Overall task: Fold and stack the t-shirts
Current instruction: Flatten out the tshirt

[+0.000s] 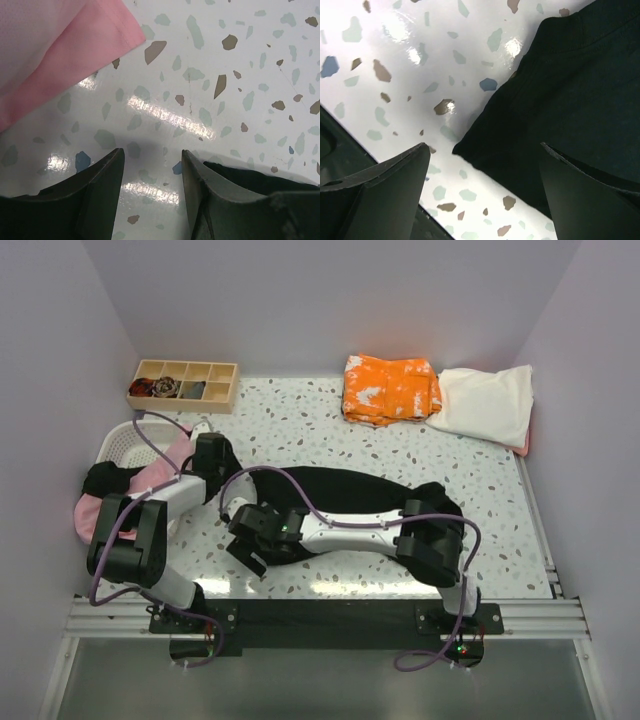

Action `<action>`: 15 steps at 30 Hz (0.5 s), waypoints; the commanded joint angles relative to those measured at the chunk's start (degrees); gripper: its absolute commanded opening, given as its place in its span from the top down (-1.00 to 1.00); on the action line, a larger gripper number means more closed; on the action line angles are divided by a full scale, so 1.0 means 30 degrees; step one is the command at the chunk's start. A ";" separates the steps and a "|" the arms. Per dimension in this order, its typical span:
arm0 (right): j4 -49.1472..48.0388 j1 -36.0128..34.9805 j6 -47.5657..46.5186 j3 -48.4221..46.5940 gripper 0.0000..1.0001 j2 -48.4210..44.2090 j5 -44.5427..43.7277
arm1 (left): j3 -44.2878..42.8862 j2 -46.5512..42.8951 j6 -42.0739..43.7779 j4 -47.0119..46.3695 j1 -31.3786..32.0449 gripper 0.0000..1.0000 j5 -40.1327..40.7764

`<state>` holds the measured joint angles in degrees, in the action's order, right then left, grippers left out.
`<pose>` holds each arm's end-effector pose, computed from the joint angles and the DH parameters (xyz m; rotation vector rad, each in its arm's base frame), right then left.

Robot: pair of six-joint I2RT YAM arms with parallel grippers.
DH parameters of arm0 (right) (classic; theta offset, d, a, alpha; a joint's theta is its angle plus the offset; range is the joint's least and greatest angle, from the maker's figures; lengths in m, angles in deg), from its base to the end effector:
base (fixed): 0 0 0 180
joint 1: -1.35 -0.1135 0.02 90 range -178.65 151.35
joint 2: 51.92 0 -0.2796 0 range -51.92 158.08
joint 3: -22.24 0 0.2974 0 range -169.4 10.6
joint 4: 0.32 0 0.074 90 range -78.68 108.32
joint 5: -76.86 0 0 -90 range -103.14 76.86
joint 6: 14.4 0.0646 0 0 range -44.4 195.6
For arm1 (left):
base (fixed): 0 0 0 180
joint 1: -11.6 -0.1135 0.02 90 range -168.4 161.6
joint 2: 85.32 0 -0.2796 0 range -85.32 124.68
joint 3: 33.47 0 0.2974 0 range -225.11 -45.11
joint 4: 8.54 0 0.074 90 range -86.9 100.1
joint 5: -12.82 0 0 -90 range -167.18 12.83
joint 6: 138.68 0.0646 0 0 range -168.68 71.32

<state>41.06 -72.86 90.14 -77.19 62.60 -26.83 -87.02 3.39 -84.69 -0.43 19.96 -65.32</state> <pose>0.1504 0.4757 0.1765 -1.1855 2.2519 0.3176 0.3549 -0.0387 0.1277 -0.6523 2.2171 -0.1546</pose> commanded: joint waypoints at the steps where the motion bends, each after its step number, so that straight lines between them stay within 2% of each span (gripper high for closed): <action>1: -0.0157 0.0041 0.0132 -0.1147 -0.83 0.0644 -0.0355 | -0.0210 -0.0536 -0.0301 -0.0728 -0.0179 -0.09 -0.0085; 5: 0.0513 0.0041 0.0161 -0.1381 -0.78 0.1755 -0.1816 | 0.0054 -0.0682 -0.0272 -0.0844 -0.0296 -0.10 -0.0114; 7: 0.0869 0.0041 0.0161 -0.1733 -0.55 0.1992 -0.2318 | 0.0112 -0.0653 -0.0301 -0.0903 -0.0355 -0.10 -0.0231; 8: 0.1043 0.0041 0.0161 -0.1733 -0.40 0.2022 -0.2668 | 0.0142 -0.0595 -0.0244 -0.0903 -0.0384 -0.10 -0.0261; 9: 0.1132 0.0070 0.0219 -0.1762 0.17 0.1935 -0.3455 | 0.0142 -0.0594 -0.0243 -0.0903 -0.0384 -0.10 -0.0290; 11: 0.1685 0.0041 0.0365 -0.1879 0.96 0.1585 -0.4600 | 0.0142 -0.0507 -0.0243 -0.0903 -0.0384 -0.09 -0.0290; 15: 0.2012 0.0070 -0.0100 -0.1181 1.00 -0.1451 -0.8460 | 0.0142 -0.0448 -0.0184 -0.0962 -0.0384 -0.09 -0.0524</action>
<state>44.79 -72.80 90.91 -79.94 68.48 -38.52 -86.76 3.28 -84.69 -0.67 19.26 -66.21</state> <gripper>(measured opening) 0.021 0.546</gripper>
